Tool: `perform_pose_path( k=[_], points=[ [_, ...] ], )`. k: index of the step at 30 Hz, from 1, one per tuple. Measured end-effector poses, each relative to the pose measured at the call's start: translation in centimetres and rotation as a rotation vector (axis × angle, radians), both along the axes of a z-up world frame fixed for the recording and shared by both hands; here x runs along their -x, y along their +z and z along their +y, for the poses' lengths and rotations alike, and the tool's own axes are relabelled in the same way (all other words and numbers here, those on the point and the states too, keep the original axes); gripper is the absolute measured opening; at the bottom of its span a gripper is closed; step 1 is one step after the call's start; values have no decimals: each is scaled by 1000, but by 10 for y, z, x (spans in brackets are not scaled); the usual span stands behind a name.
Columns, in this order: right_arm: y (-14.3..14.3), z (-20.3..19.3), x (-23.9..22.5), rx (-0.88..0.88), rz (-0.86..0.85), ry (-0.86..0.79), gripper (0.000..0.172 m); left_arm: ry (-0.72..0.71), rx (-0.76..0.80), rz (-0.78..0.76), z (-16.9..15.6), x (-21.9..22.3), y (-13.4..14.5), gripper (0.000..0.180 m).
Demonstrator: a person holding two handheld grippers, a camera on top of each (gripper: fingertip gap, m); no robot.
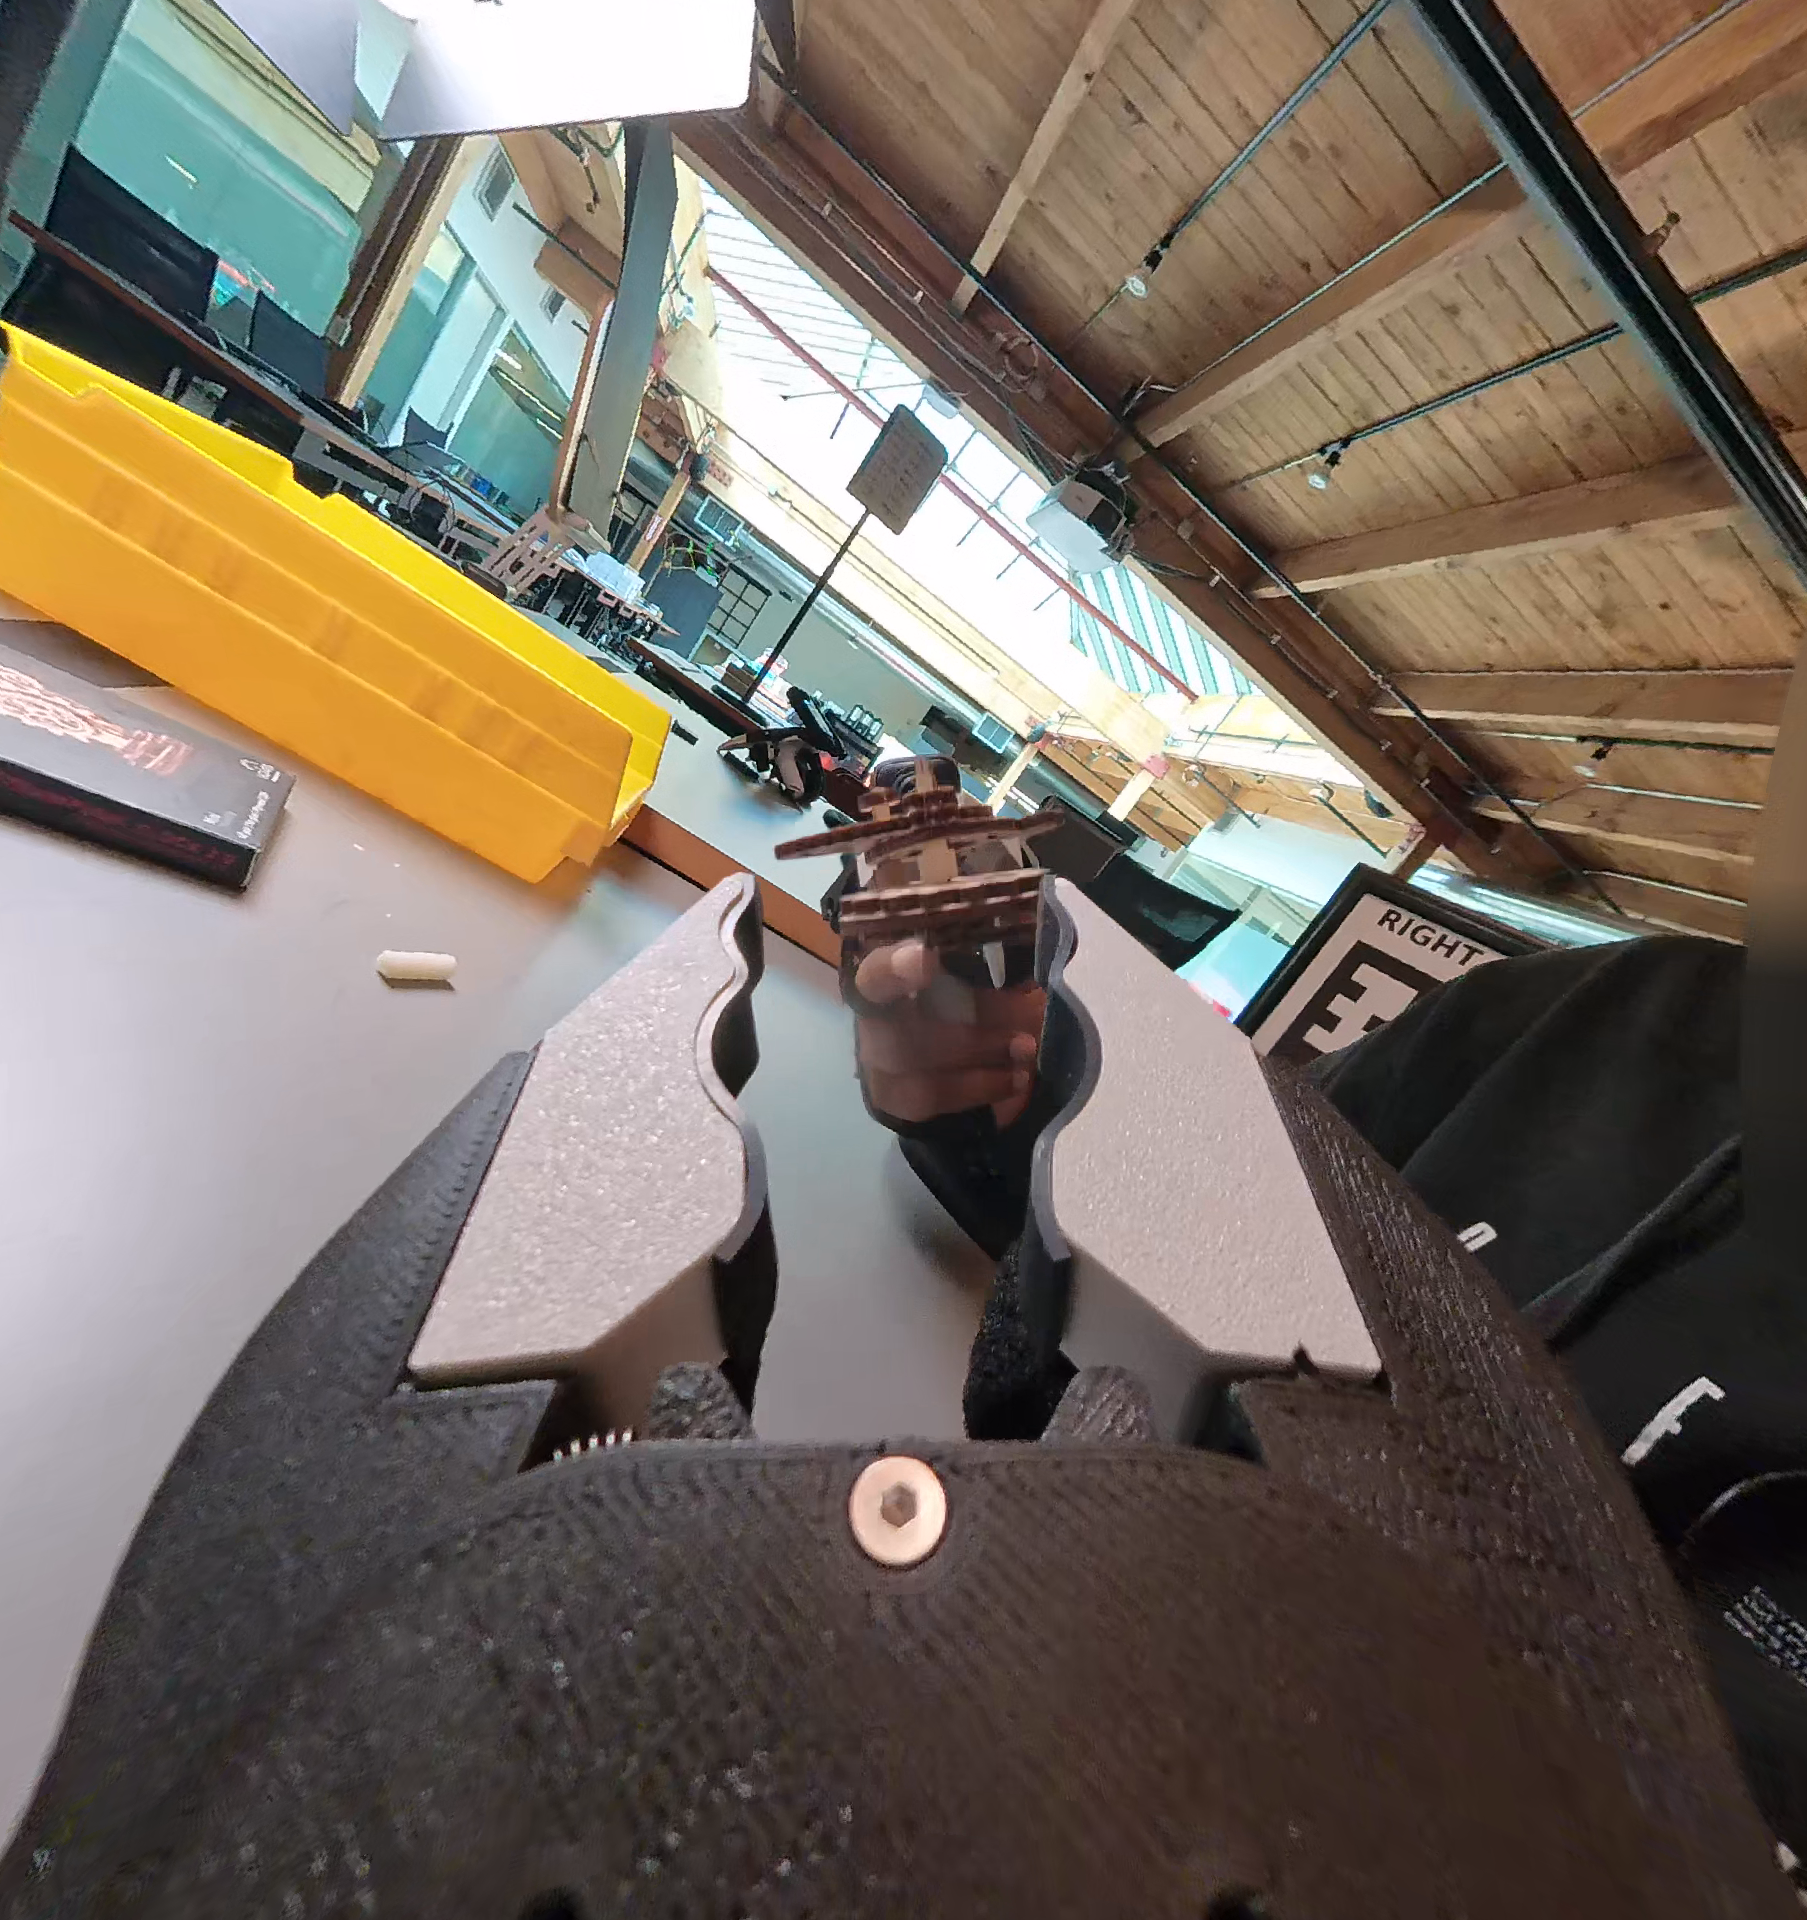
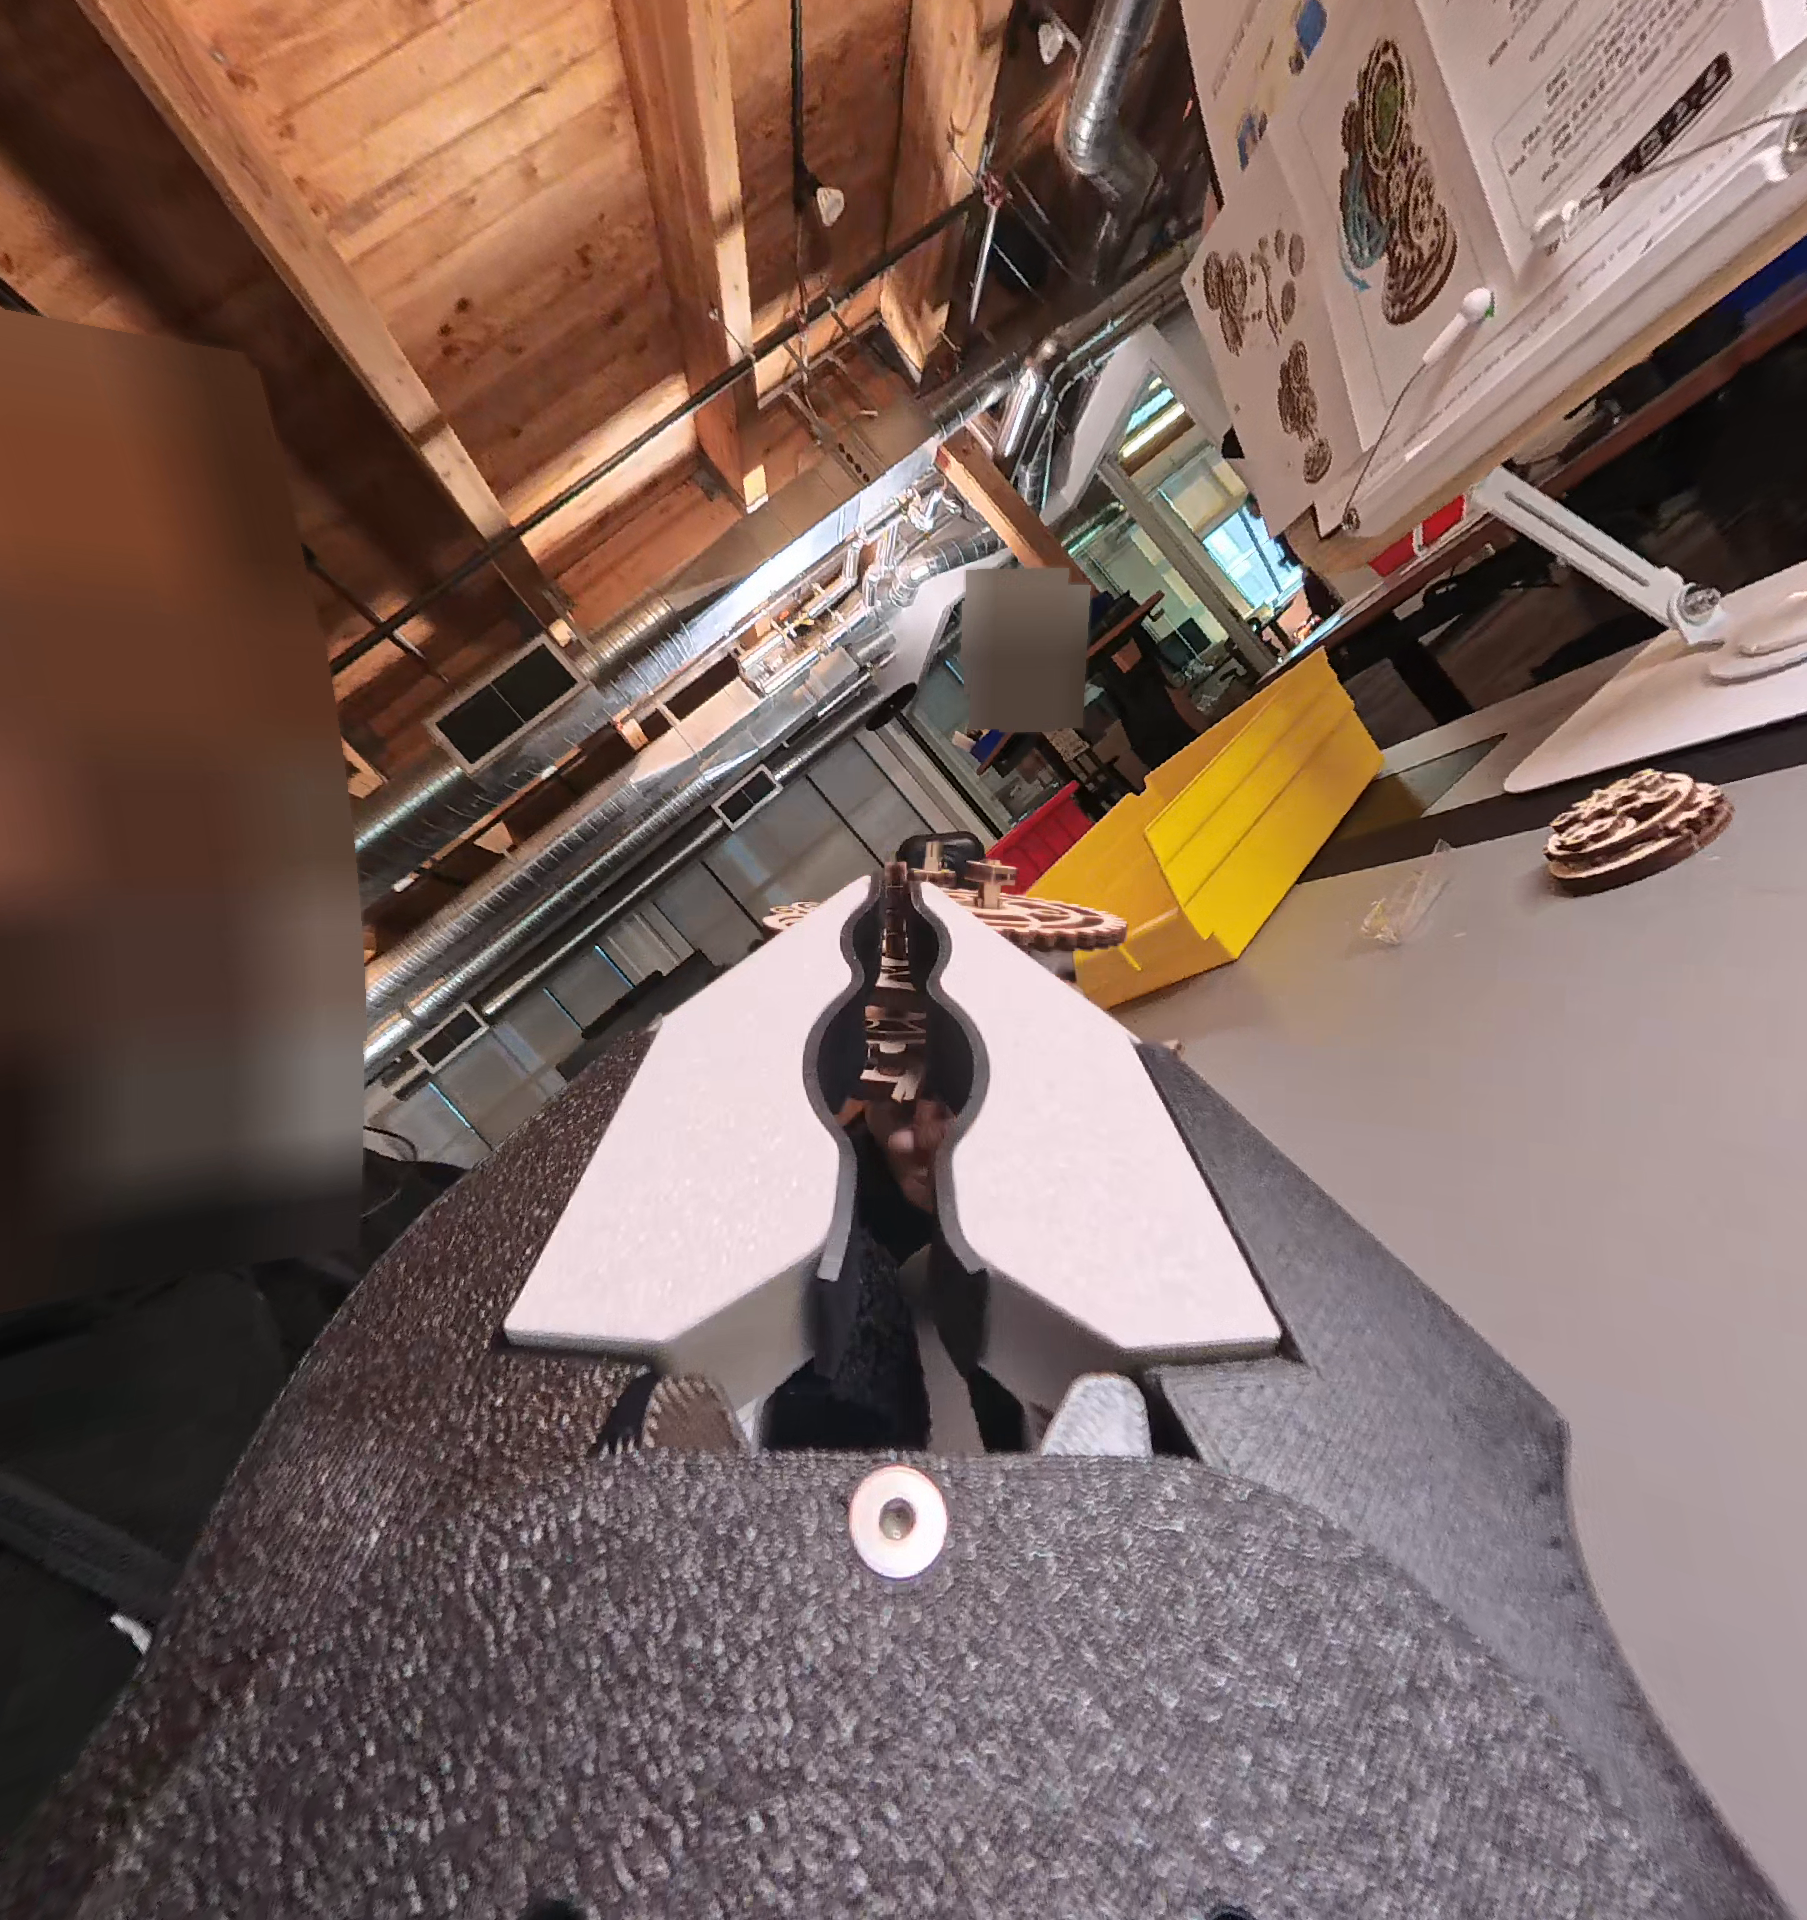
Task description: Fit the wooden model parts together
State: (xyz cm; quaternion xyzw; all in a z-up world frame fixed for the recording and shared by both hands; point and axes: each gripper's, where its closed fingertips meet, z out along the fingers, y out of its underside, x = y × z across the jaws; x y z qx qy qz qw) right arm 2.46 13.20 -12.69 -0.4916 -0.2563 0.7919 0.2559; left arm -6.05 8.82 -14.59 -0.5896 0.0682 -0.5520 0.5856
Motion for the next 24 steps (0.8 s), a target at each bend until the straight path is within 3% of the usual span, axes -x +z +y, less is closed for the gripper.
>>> perform_pose_path(
  k=[6,10,18,24],
  points=[
    [19,-3,-9,-52,96,-38,2,-63,17,167,-2,-36,-18,48],
    [20,-22,1,-117,102,-21,2,-40,-27,171,-4,-67,-5,36],
    [13,-35,11,-106,87,30,1,49,-46,121,-3,-55,2,19],
    [6,-34,14,-65,56,62,2,58,-26,72,-1,-47,2,18]
  ],
)
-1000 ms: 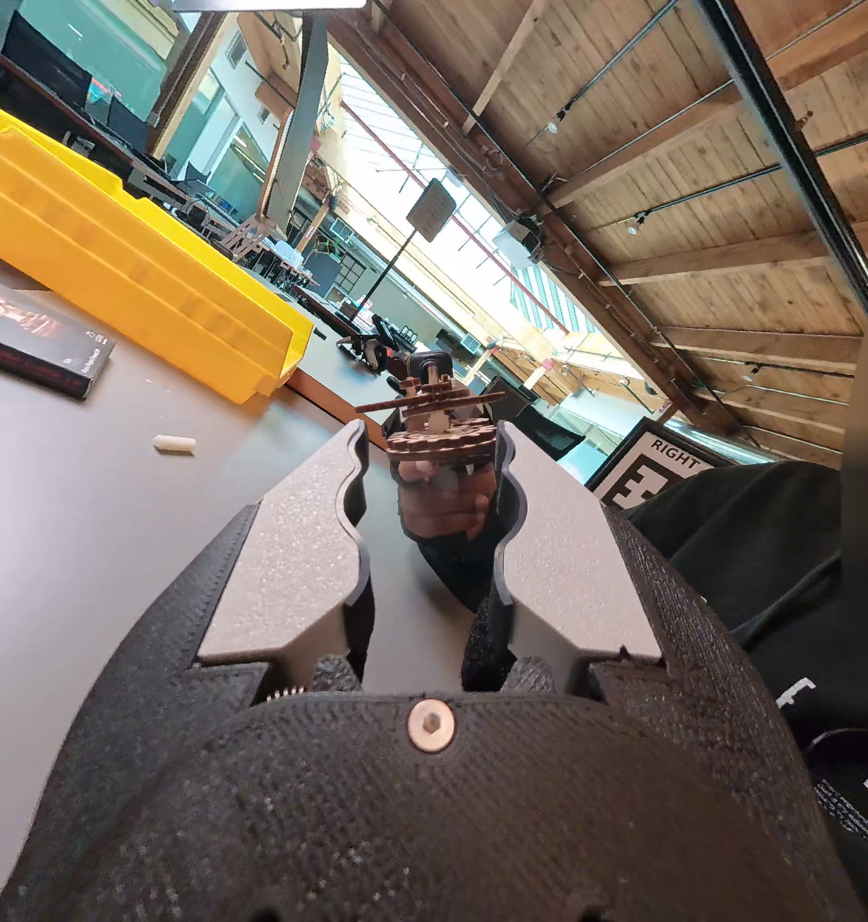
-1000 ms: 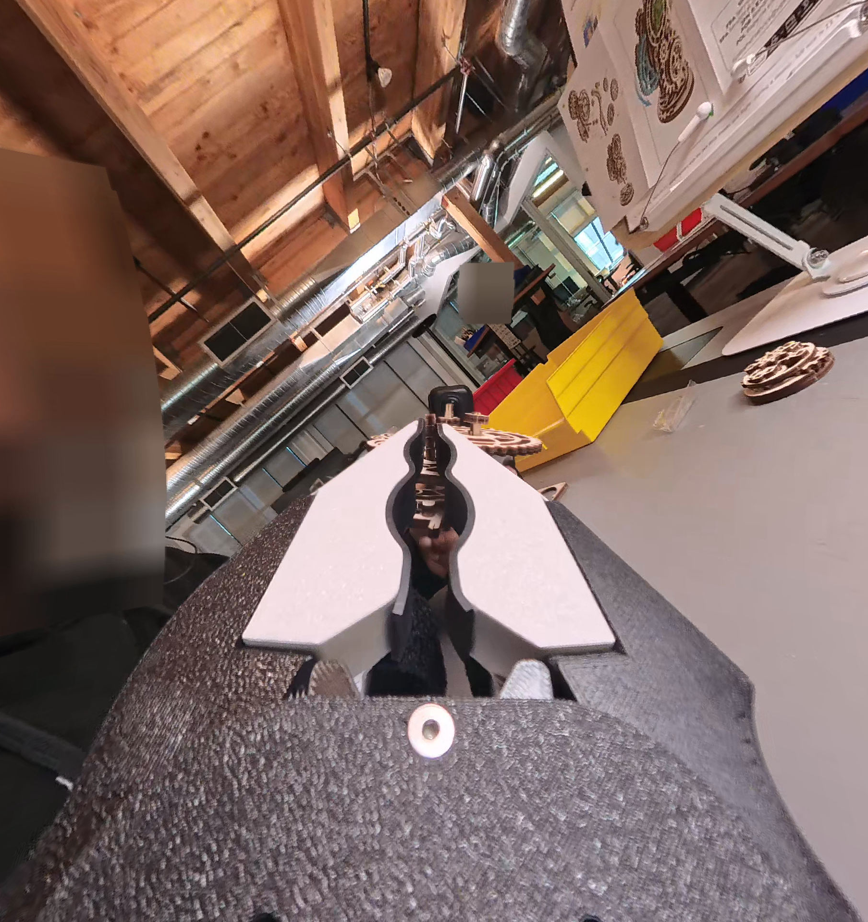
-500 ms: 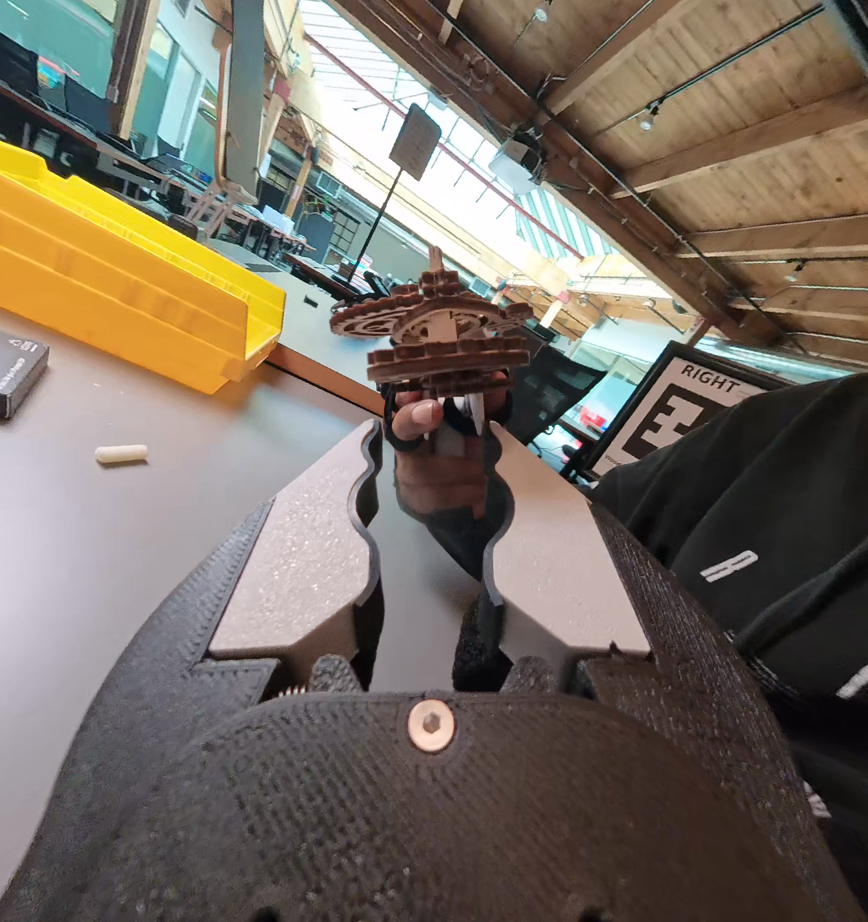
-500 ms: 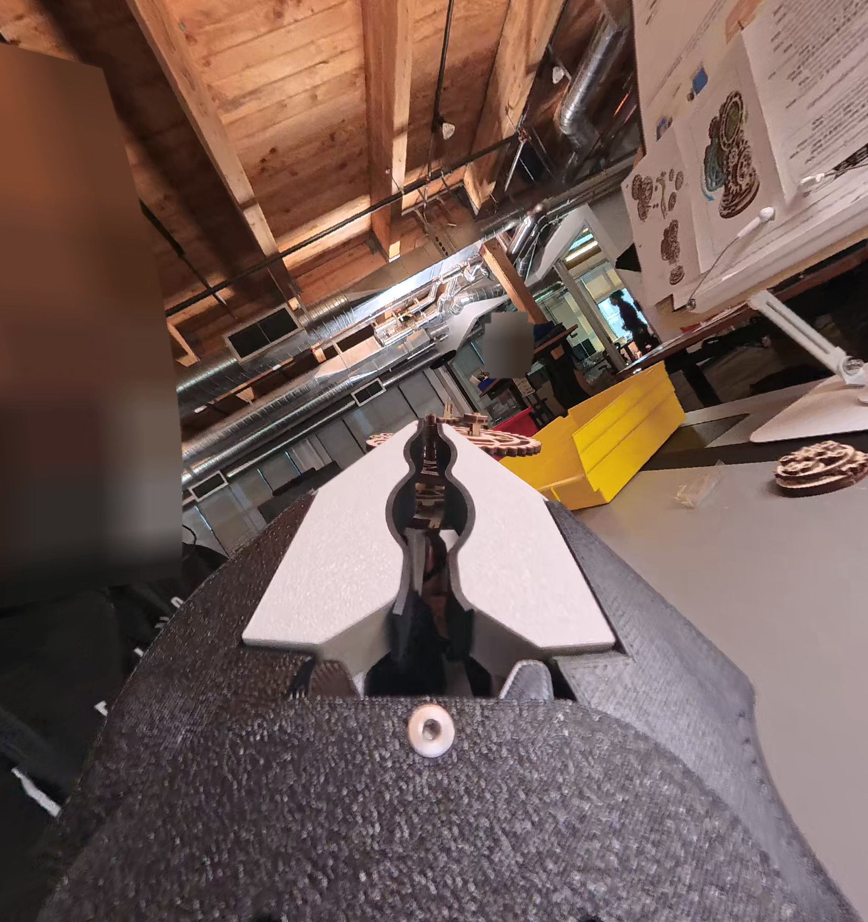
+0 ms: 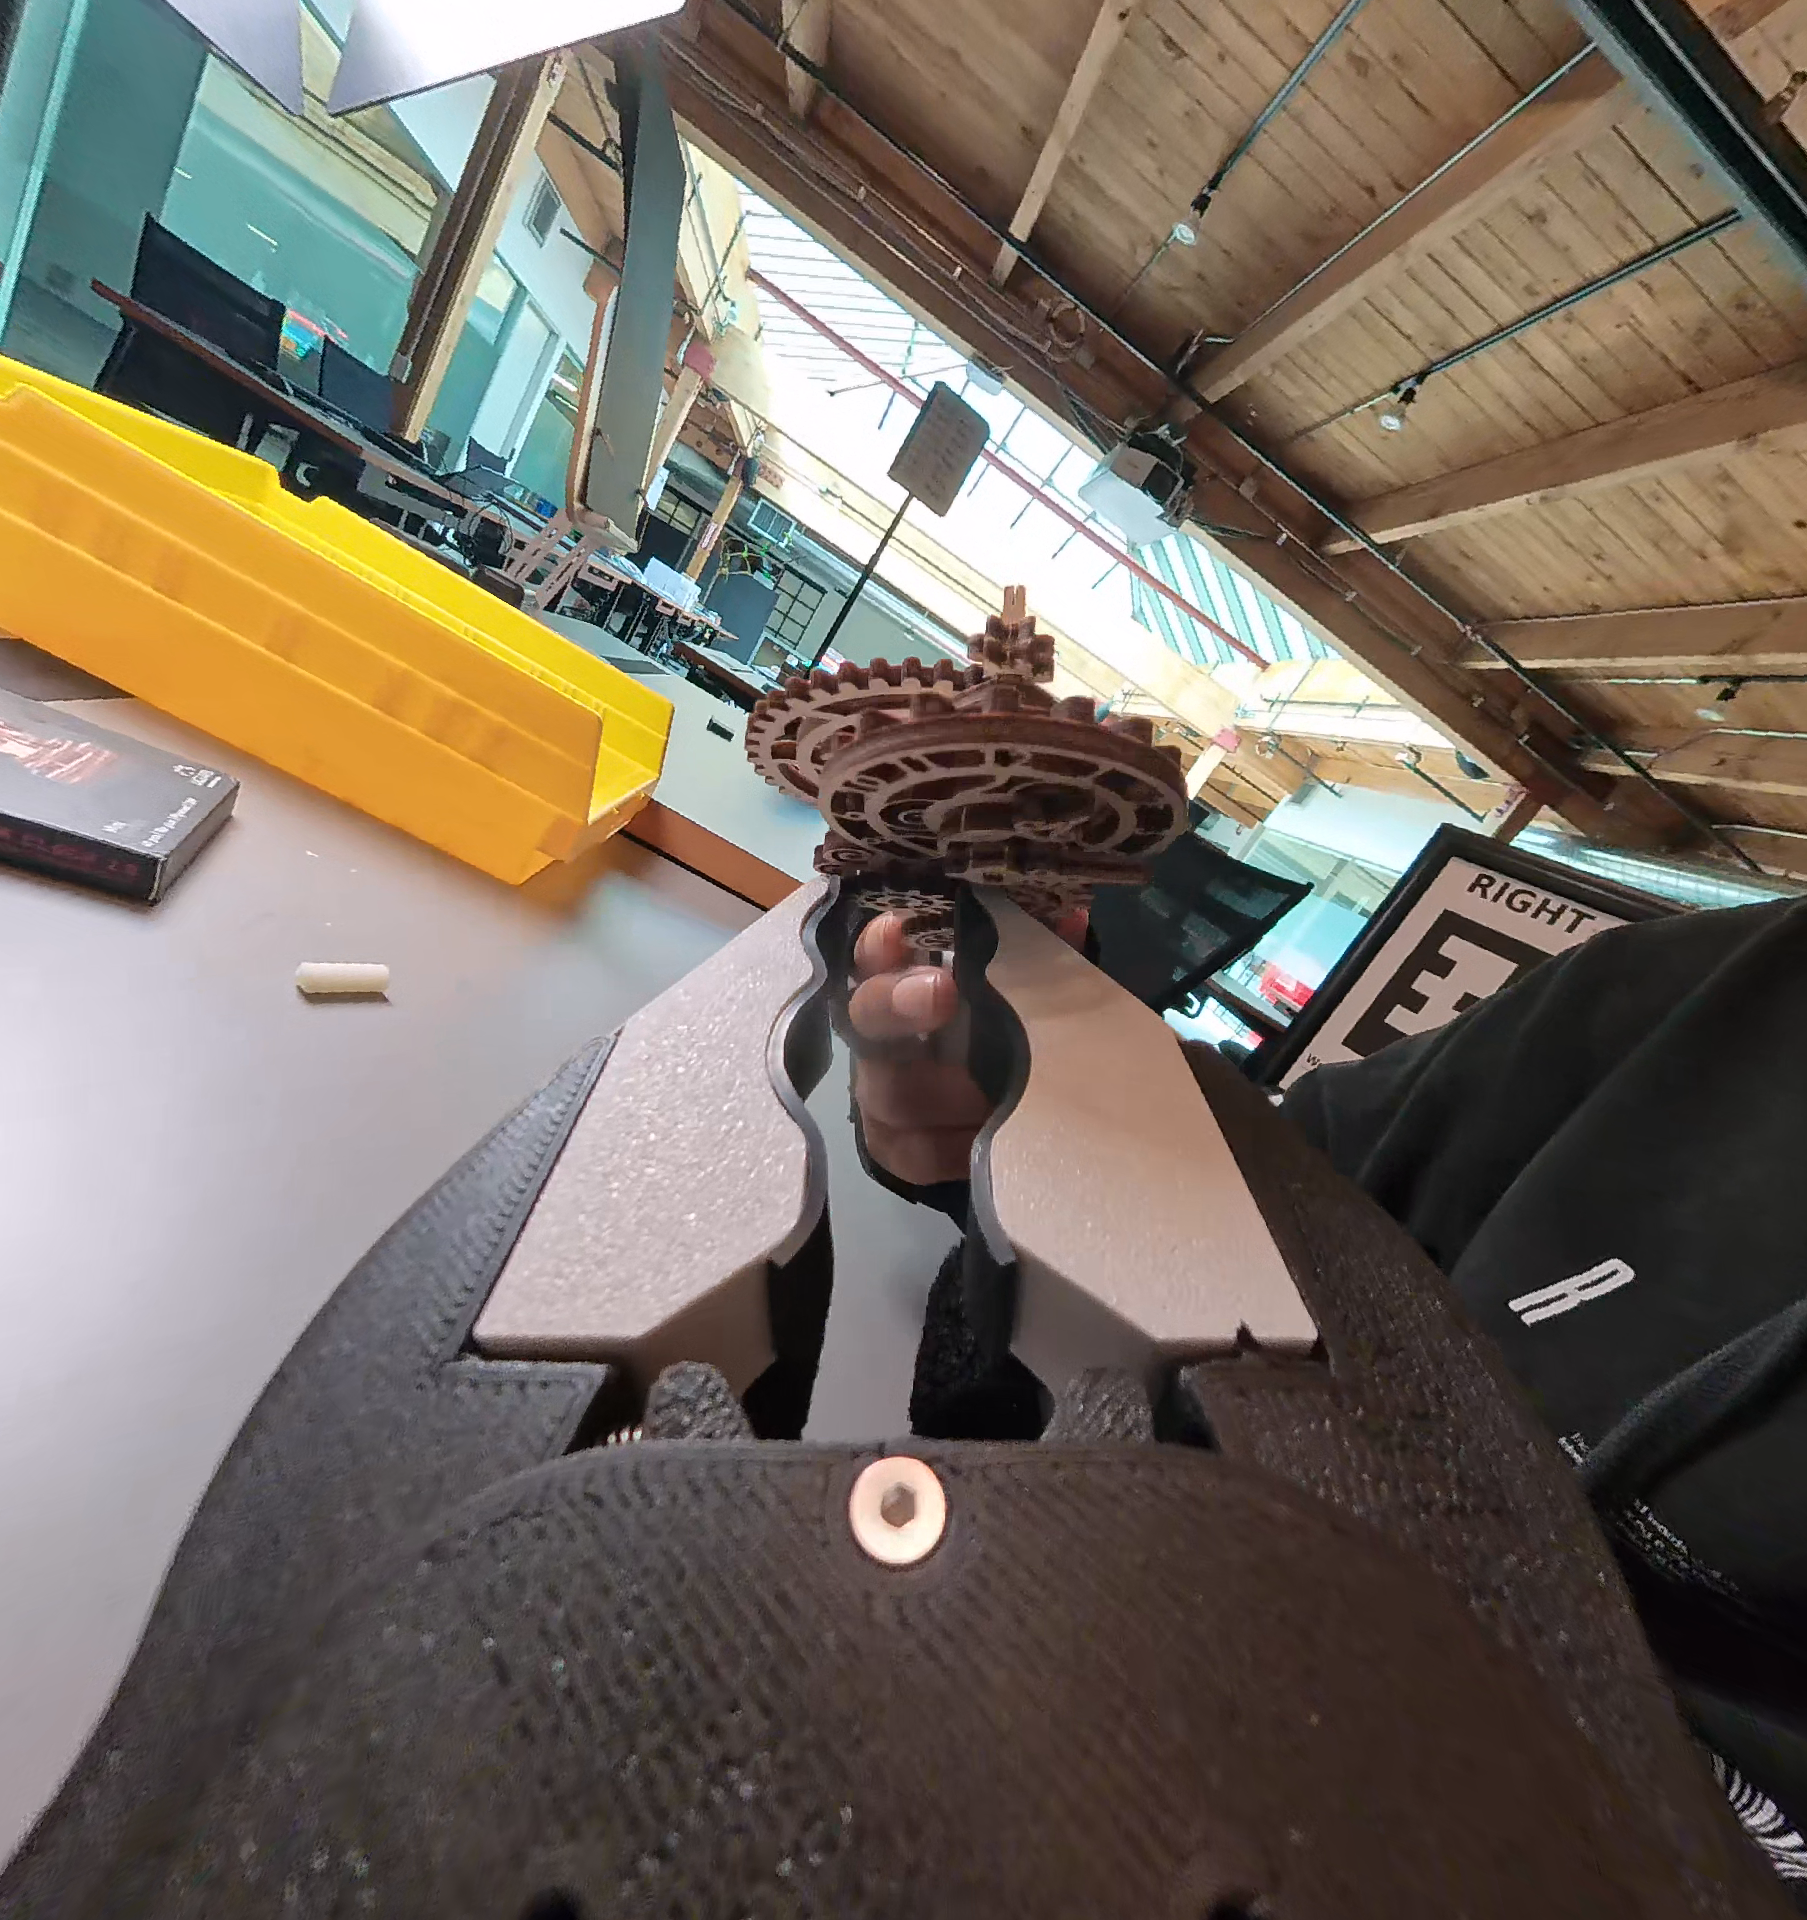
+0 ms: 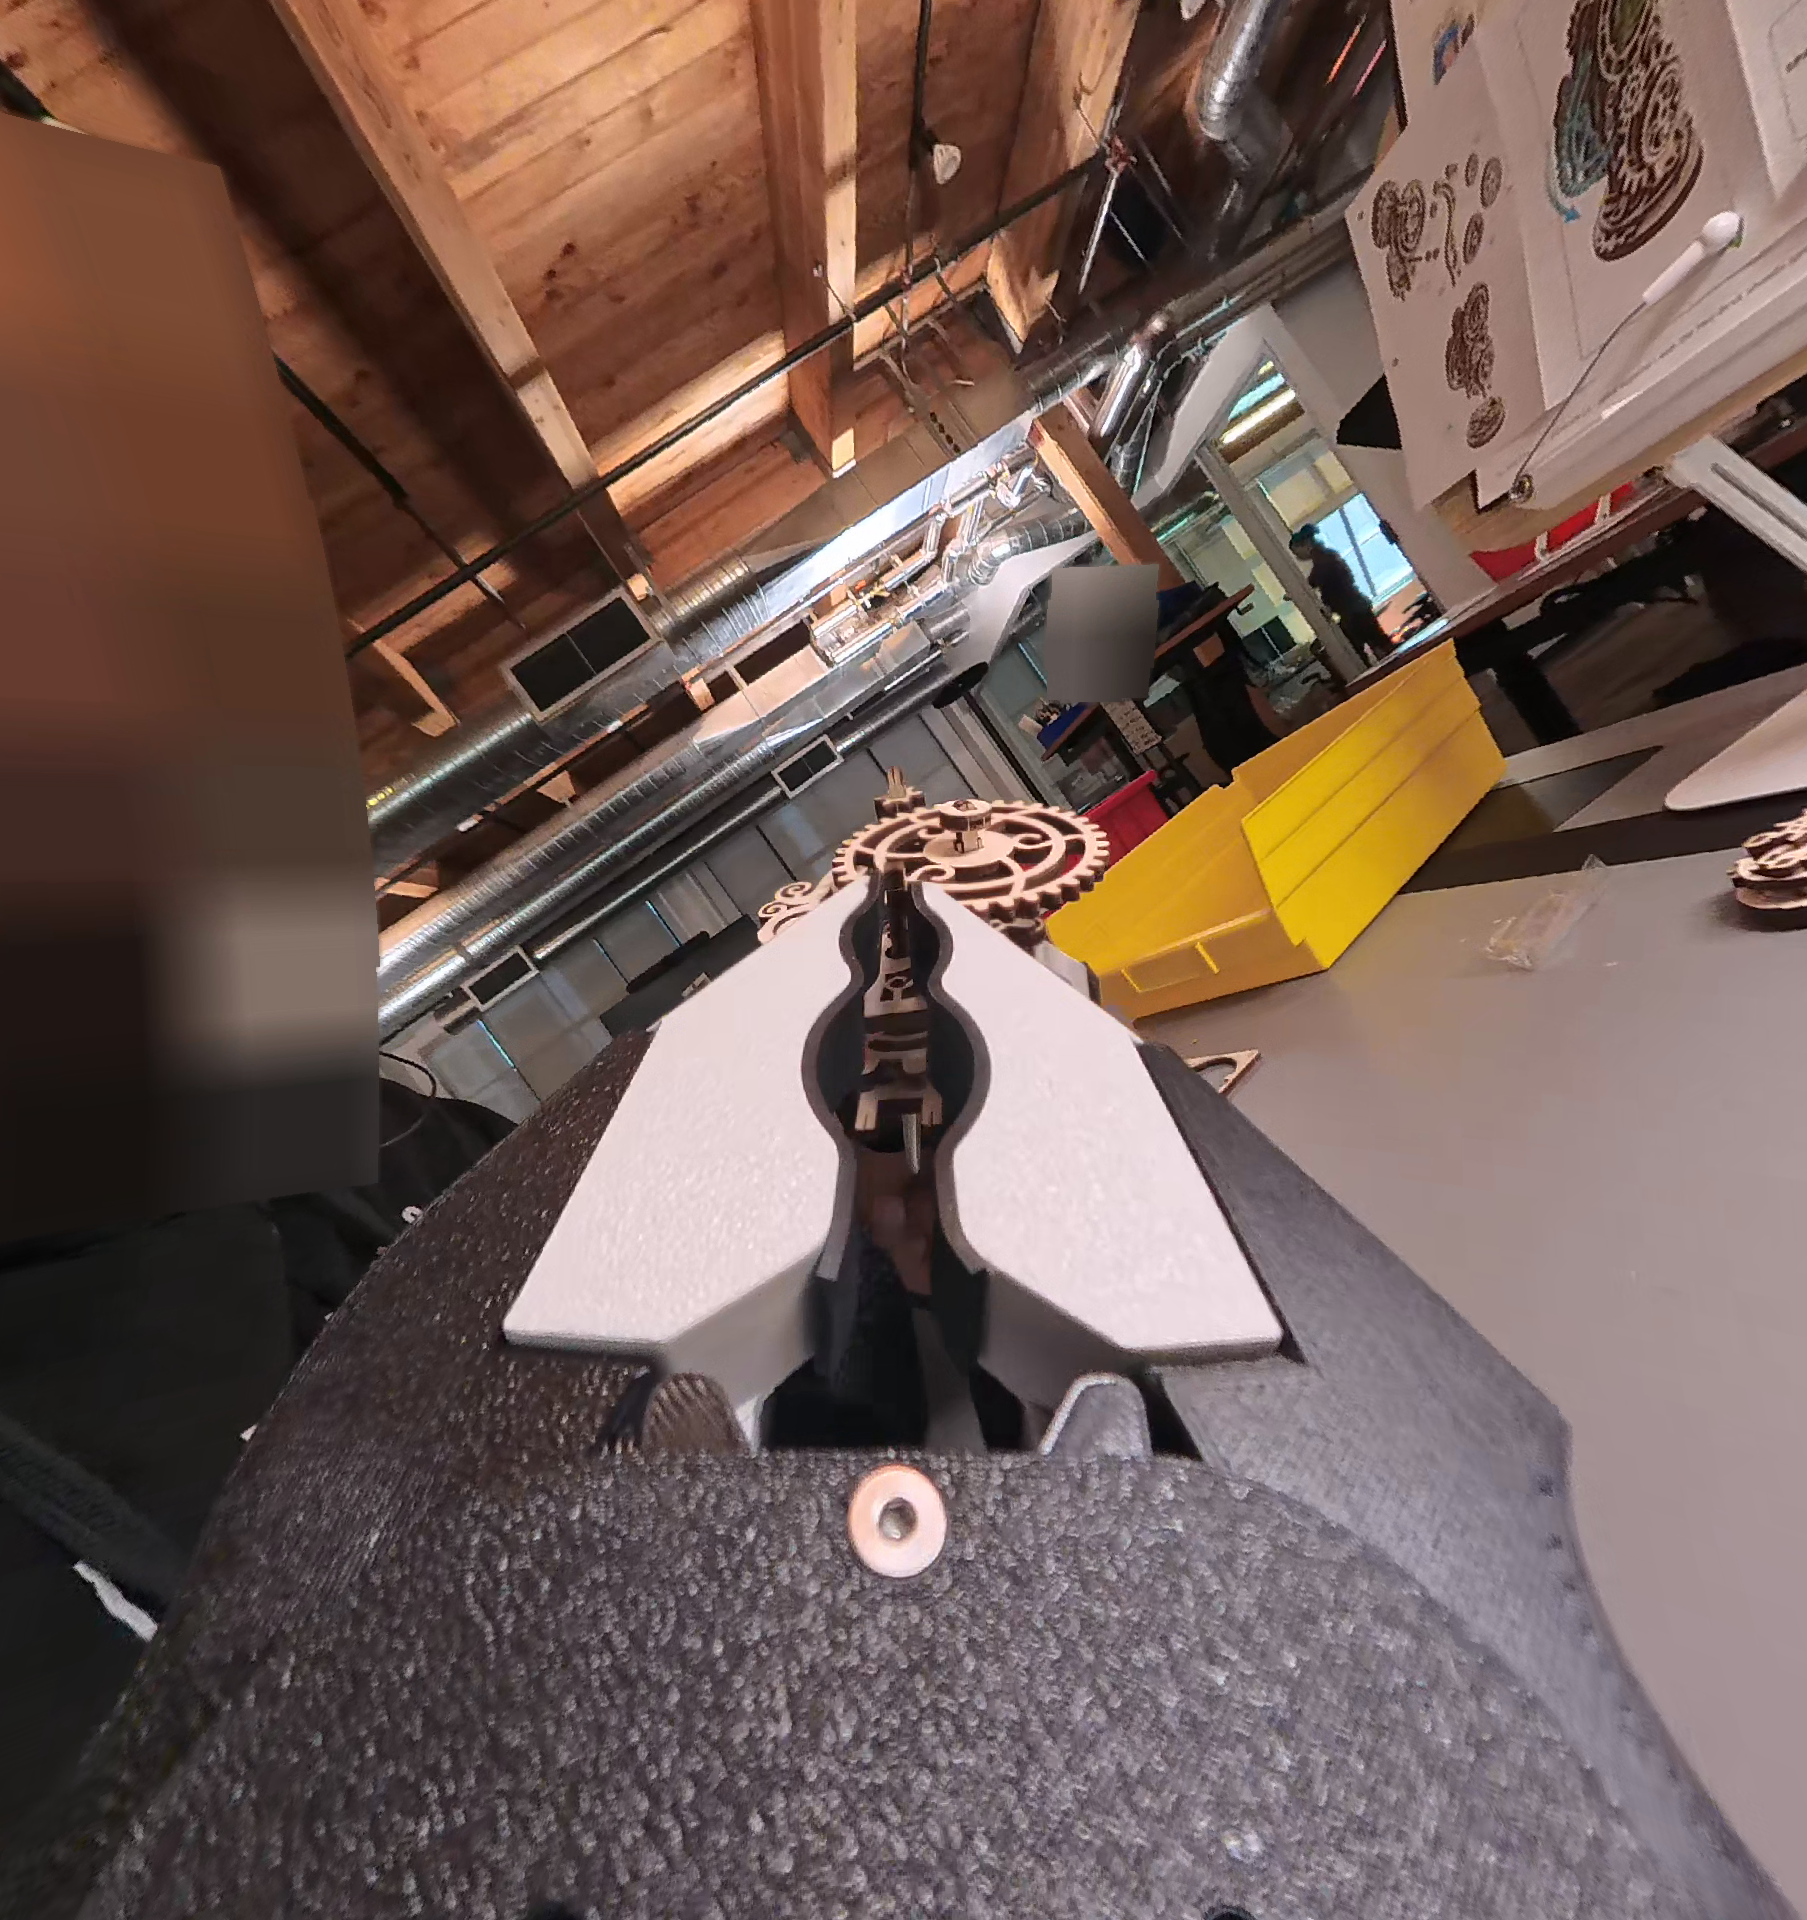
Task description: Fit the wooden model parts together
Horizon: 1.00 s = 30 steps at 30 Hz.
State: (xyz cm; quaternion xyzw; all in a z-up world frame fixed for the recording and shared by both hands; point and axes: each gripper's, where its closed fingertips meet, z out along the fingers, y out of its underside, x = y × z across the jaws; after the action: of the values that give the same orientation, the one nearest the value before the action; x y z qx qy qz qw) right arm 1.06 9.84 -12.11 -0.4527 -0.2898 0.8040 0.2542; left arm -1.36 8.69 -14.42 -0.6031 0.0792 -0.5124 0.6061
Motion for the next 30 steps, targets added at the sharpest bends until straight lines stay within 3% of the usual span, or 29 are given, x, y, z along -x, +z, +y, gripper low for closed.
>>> perform_pose_path(
  k=[7,11,17,30],
  points=[
    [-2,5,-4,-99,-59,-15,20,-33,9,12,-2,6,-4,19],
    [-6,17,-12,-274,-156,-87,17,-81,16,141,-6,5,-17,19],
    [-40,-12,-11,-560,-316,32,16,-156,-1,384,-16,-12,-40,19],
    [-69,-28,-18,-721,-371,128,14,-226,-25,637,-29,-29,-69,19]
  ],
)
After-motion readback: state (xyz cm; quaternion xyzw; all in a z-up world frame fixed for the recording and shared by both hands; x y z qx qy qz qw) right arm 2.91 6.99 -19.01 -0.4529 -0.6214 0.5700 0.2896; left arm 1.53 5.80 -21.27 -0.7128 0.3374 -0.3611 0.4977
